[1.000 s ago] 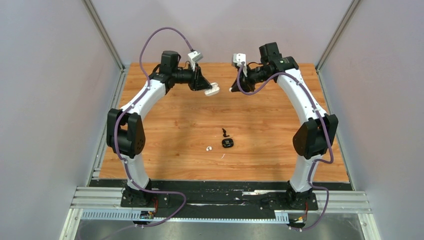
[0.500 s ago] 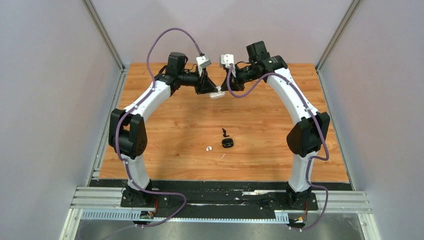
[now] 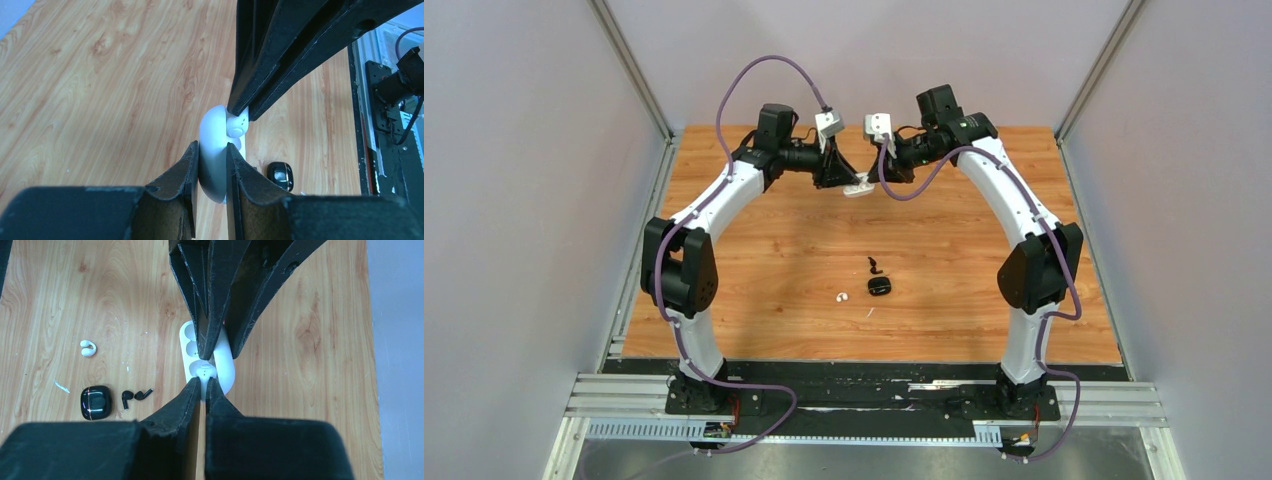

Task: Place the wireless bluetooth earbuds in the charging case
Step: Place the earbud in the charging case.

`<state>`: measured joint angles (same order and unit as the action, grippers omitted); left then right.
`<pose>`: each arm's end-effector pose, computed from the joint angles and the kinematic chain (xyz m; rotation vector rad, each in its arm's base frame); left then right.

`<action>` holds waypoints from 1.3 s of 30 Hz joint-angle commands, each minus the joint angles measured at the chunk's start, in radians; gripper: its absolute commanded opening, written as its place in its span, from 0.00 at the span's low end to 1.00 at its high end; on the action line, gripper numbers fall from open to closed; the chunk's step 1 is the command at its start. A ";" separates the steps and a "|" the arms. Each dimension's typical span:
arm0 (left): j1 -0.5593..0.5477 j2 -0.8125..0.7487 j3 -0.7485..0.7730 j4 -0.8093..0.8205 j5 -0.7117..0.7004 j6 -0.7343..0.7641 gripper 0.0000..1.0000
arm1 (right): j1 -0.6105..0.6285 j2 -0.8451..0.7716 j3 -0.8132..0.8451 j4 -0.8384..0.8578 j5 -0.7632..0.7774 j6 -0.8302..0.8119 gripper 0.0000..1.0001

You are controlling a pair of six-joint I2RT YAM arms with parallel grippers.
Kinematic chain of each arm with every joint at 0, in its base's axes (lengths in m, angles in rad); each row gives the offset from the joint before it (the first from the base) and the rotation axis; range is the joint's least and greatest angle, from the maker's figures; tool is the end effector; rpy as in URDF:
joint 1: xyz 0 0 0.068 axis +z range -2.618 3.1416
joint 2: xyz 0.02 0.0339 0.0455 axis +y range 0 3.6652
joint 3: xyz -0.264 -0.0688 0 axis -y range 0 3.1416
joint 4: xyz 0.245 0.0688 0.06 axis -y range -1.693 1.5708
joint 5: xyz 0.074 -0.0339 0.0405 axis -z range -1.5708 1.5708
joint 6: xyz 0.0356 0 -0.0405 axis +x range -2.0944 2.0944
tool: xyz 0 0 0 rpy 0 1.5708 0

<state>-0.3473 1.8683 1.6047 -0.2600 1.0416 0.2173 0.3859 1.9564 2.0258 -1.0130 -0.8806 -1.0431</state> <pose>0.3931 -0.1750 0.3140 1.1313 1.6462 -1.1565 0.3753 0.1821 0.3567 -1.6816 1.4299 0.7447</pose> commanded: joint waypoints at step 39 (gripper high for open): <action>-0.005 -0.037 0.000 0.110 0.040 -0.098 0.00 | 0.055 -0.194 -0.103 0.073 0.150 0.042 0.27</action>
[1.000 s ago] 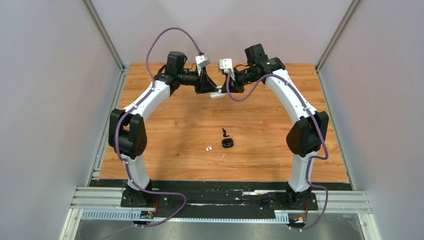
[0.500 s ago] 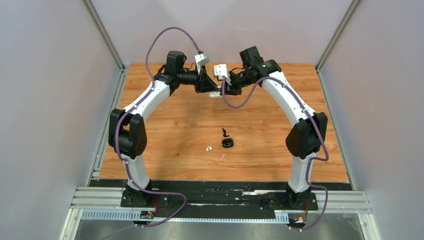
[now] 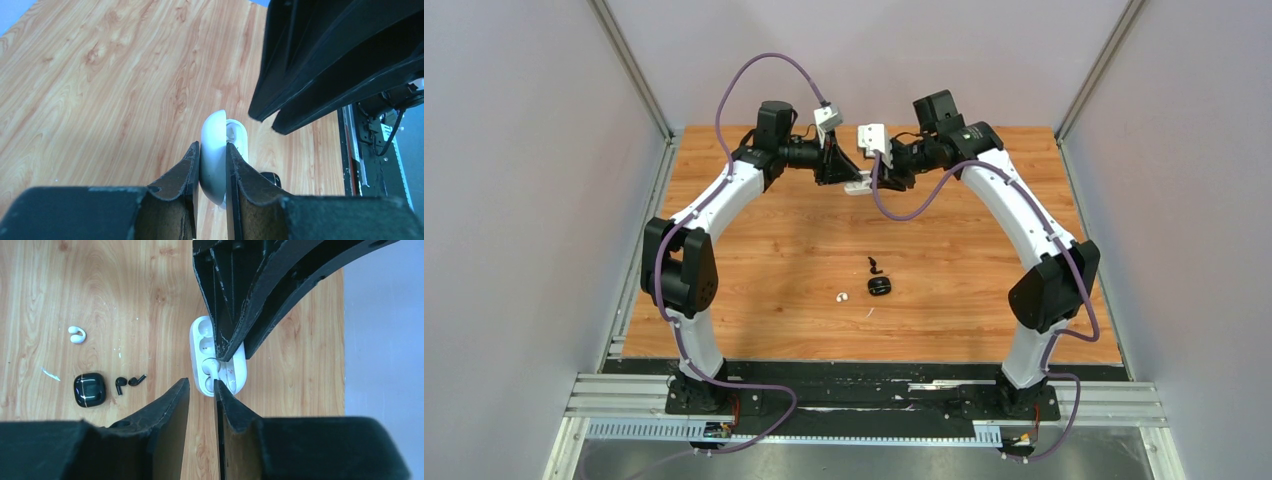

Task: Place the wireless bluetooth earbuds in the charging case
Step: Place the earbud in the charging case.

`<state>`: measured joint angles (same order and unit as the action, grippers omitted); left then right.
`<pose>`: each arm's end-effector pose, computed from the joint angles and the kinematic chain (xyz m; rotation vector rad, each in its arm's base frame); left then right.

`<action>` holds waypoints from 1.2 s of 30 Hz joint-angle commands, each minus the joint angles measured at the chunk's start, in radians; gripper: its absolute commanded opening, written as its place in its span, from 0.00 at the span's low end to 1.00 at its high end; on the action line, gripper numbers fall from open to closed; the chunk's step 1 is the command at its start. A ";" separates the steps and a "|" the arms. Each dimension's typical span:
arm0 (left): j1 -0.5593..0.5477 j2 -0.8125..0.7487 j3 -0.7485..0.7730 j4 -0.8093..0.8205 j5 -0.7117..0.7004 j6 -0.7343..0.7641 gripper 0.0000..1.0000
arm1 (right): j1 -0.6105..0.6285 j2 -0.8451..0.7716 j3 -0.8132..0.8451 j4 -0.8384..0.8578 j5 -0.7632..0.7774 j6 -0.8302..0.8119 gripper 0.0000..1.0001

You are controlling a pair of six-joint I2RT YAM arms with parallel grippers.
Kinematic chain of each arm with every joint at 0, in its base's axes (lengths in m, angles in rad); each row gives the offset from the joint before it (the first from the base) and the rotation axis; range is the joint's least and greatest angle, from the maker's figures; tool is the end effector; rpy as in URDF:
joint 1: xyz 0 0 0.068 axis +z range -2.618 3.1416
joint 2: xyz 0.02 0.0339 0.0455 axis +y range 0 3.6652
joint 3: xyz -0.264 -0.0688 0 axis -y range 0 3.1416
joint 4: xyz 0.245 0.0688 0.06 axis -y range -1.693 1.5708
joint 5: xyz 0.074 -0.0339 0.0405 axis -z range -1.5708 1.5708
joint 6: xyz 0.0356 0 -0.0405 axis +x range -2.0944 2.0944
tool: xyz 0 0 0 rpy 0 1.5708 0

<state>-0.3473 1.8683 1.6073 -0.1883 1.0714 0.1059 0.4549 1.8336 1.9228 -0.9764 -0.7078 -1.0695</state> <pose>0.3952 -0.1763 0.3211 1.0821 1.6394 -1.2238 0.3411 0.1926 0.3717 -1.7576 1.4152 0.5471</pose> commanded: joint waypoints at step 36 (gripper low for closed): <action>-0.005 -0.091 -0.020 -0.061 0.074 0.274 0.00 | -0.057 0.102 0.054 0.119 -0.192 0.255 0.33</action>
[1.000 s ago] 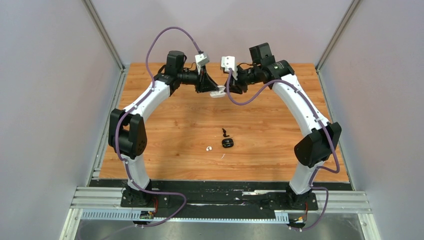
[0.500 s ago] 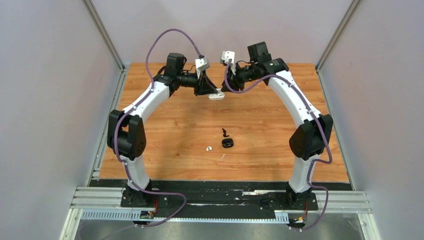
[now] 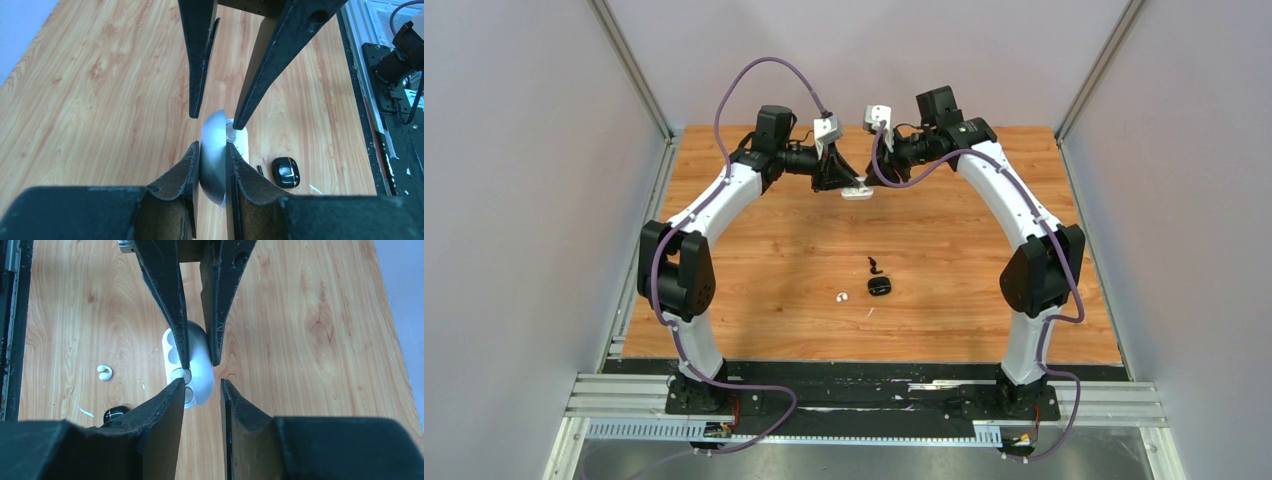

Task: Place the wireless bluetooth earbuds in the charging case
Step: Place the earbud in the charging case, then adjust the charging case, then pick up the earbud from the center of the board.

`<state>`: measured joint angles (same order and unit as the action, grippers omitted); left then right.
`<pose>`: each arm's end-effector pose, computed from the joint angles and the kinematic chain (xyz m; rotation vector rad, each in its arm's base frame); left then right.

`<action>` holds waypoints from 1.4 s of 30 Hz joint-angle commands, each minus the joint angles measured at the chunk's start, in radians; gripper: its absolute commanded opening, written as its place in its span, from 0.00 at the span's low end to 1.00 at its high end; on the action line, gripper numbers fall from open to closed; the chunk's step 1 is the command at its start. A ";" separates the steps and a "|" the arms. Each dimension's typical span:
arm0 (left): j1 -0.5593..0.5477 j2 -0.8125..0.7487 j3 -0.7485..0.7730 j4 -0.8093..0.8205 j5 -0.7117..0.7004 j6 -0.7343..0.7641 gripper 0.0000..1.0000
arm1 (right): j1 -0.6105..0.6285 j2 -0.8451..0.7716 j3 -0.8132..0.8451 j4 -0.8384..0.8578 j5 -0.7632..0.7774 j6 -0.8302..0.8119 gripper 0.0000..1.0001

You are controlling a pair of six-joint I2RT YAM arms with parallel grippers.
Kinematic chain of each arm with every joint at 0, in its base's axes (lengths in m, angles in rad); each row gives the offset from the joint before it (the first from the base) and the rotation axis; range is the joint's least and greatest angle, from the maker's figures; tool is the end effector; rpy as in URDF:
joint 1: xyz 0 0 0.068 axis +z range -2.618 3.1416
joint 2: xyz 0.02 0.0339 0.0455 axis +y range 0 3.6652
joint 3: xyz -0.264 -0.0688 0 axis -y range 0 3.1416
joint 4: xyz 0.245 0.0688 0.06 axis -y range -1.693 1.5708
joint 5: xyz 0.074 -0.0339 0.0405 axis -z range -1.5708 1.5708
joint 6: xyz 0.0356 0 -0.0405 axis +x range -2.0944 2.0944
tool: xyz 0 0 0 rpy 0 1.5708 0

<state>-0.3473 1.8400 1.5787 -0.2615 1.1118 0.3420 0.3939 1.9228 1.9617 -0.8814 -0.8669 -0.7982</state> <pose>0.3842 -0.1730 0.3178 1.2436 1.5088 -1.1460 0.3757 0.1855 0.3584 -1.5207 1.5662 0.8102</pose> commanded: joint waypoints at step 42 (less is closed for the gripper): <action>0.073 -0.394 -0.446 0.238 -0.195 -0.533 0.67 | 0.014 -0.356 -0.501 0.221 0.363 -0.048 0.00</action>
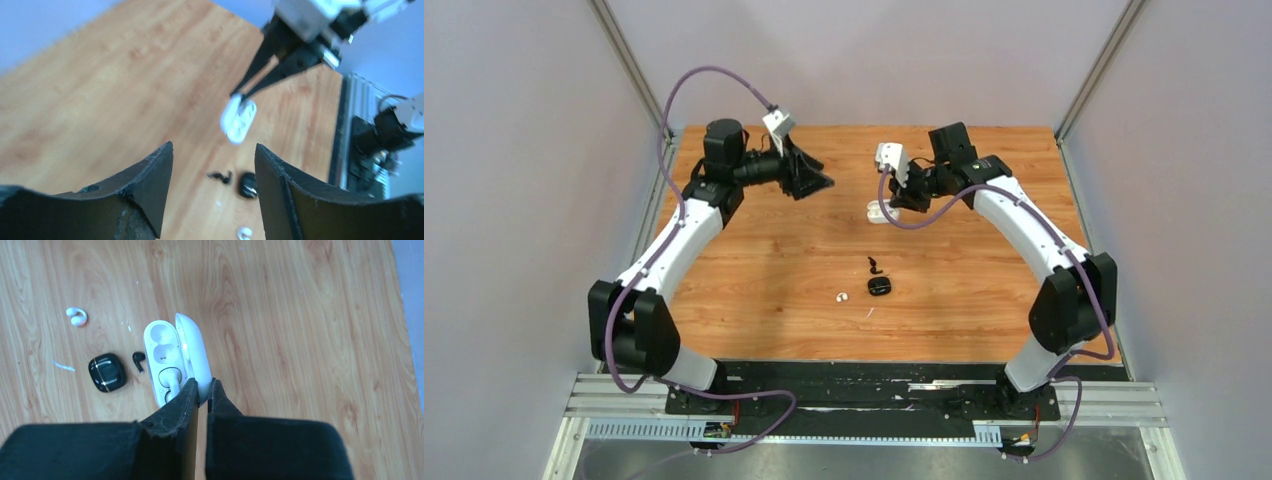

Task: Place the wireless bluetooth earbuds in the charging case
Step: Pick up the earbud from the center of the board.

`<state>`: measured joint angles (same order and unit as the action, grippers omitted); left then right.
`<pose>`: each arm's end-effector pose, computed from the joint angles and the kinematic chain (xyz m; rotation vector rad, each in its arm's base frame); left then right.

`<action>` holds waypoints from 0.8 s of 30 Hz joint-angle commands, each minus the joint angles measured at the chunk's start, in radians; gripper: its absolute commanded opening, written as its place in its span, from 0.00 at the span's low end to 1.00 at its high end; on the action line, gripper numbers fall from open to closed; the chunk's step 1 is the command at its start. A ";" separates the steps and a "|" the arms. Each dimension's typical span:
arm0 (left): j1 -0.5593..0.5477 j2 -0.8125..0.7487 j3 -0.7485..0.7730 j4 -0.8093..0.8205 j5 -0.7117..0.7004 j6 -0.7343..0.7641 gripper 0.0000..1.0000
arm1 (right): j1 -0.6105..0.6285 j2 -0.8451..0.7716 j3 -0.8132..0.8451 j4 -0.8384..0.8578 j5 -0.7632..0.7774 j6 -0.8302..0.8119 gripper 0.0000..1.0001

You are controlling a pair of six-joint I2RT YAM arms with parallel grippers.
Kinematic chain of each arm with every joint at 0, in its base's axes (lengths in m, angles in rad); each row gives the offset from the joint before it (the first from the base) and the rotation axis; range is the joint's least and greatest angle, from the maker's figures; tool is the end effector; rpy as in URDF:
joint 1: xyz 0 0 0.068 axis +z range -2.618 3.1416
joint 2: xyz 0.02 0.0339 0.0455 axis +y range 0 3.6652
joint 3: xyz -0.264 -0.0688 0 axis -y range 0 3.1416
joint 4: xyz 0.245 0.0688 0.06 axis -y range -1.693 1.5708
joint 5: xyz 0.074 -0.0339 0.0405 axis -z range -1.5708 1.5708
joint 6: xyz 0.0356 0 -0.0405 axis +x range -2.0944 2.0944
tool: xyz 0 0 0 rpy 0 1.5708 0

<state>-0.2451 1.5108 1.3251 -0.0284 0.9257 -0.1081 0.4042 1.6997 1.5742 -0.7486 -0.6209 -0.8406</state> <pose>0.3319 -0.1123 0.3705 0.7942 1.6405 -1.0701 0.3326 0.1648 0.3252 -1.5491 1.7021 0.5363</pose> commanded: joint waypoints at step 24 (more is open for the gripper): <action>-0.314 0.201 -0.138 -0.655 -0.339 0.643 0.46 | -0.023 -0.661 -0.553 0.381 0.222 0.243 0.00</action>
<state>-0.5480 1.6848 1.1515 -0.6289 0.6182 0.4210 0.3889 1.0748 1.0271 -0.4168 -0.4107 -0.6487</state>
